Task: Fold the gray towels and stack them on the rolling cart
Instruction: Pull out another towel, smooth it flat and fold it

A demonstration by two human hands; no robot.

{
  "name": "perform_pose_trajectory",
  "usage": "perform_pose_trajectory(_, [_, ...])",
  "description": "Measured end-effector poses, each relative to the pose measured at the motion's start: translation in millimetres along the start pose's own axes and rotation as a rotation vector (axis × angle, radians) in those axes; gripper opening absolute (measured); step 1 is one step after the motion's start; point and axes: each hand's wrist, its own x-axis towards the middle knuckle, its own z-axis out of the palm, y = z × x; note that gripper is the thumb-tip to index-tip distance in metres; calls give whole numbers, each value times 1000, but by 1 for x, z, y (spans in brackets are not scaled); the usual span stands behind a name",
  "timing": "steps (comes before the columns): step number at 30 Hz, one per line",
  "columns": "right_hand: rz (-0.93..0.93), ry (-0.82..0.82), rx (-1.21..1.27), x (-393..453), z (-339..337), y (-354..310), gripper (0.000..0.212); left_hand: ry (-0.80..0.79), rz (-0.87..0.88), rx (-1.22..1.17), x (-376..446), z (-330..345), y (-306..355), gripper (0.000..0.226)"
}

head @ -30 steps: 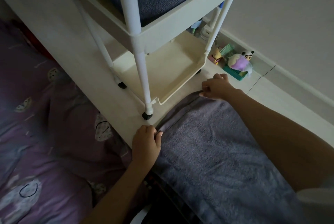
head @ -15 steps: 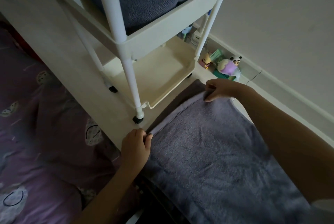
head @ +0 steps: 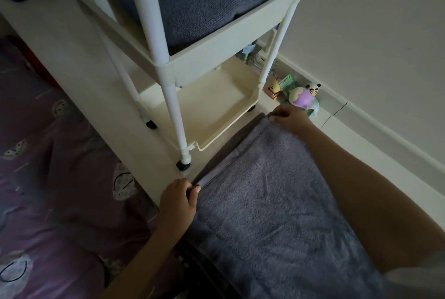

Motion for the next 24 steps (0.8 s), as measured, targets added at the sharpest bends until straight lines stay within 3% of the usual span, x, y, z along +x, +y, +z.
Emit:
perform_pose_trajectory(5, [95, 62, 128, 20, 35, 4, 20, -16, -12, -54, -2, -4, -3, 37])
perform_pose_trajectory(11, [46, 115, -108, 25, 64, -1, 11, -14, -19, -52, -2, -7, -1, 38])
perform_pose_trajectory(15, [91, 145, -133, 17, 69, -3, 10, -29, -42, -58, -1, -9, 0, 39])
perform_pose_trajectory(24, [200, 218, 162, -13, 24, 4, 24, -199, -254, -227, 6, -23, 19, 19])
